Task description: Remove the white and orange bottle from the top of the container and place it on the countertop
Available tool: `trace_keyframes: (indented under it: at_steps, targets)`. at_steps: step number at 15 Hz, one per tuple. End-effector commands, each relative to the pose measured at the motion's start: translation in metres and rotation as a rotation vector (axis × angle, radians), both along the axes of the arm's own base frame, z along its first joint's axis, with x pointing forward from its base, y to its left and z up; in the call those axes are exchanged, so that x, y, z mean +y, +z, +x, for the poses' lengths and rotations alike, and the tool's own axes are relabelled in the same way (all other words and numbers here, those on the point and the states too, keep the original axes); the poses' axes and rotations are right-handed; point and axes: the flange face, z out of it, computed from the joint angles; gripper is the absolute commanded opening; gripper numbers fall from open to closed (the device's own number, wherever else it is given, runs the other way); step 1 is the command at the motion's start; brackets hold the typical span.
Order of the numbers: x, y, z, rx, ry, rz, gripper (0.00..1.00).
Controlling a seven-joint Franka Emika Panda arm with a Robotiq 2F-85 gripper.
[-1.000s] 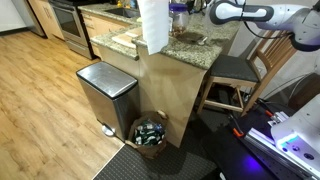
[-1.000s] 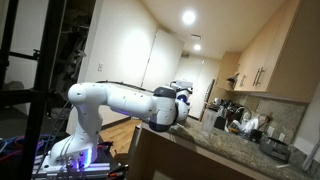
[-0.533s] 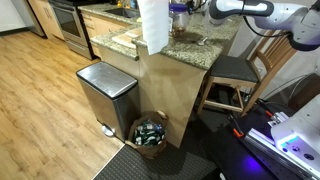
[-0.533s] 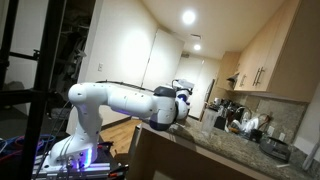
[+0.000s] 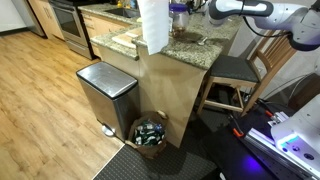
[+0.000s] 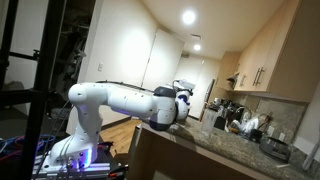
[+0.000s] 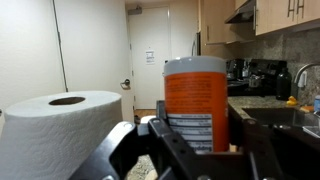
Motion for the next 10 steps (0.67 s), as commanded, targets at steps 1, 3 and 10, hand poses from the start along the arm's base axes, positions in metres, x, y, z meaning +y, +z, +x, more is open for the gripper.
trace_keyframes:
  at_steps: [1, 3, 10]
  targets:
    - [-0.008, -0.008, 0.009, 0.021, -0.024, 0.003, 0.25]
    - [-0.005, -0.018, 0.009, 0.045, -0.017, 0.005, 0.25]
    - [-0.01, -0.039, 0.015, 0.057, -0.037, -0.035, 0.25]
